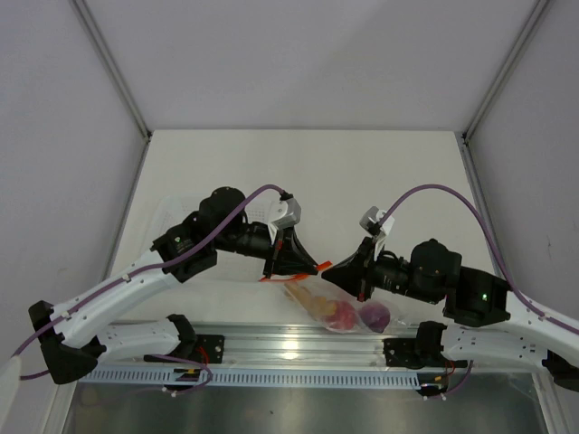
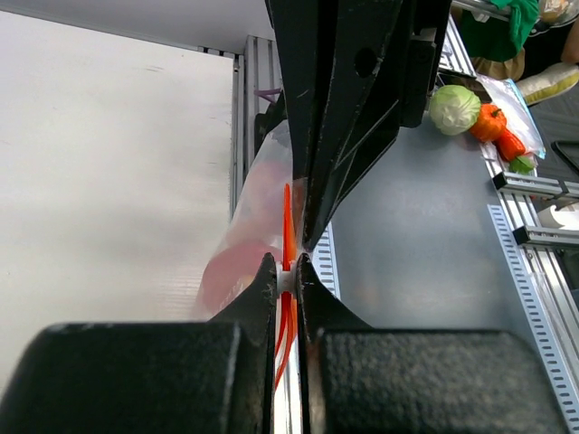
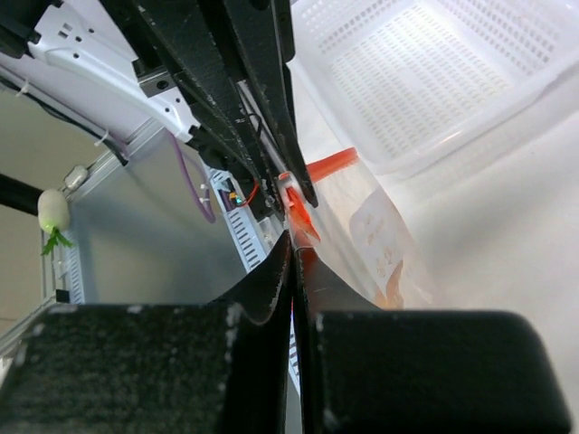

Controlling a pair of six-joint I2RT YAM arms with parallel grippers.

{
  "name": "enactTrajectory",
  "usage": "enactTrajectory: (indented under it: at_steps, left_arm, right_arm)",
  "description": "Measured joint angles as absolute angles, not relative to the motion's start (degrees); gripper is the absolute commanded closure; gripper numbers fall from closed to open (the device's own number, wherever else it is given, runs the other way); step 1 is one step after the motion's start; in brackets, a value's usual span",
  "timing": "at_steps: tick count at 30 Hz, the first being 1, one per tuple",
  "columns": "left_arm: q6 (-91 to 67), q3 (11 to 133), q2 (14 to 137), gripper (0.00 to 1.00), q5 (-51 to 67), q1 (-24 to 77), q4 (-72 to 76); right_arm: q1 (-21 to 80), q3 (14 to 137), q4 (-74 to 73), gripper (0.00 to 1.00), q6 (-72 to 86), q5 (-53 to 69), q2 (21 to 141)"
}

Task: Place the food in the zip-top bag and seal the zipper
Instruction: Zip the zipper food storage bag at the center of the board.

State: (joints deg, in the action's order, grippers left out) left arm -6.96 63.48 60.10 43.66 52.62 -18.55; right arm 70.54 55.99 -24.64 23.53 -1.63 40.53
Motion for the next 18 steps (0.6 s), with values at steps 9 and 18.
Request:
enactTrajectory:
  at_steps: [9, 18]
  left_arm:
    - [-6.46, 62.92, 60.12, 0.99, 43.57, 52.45, -17.63]
    - [-6.44, 61.25, 60.16, 1.0, 43.7, 52.14, -16.29]
  right_arm:
    - [70.78, 57.89, -26.92, 1.0, 23.46, -5.3, 40.49]
    - [70.83, 60.58, -30.55, 1.0, 23.03, -7.55, 40.53]
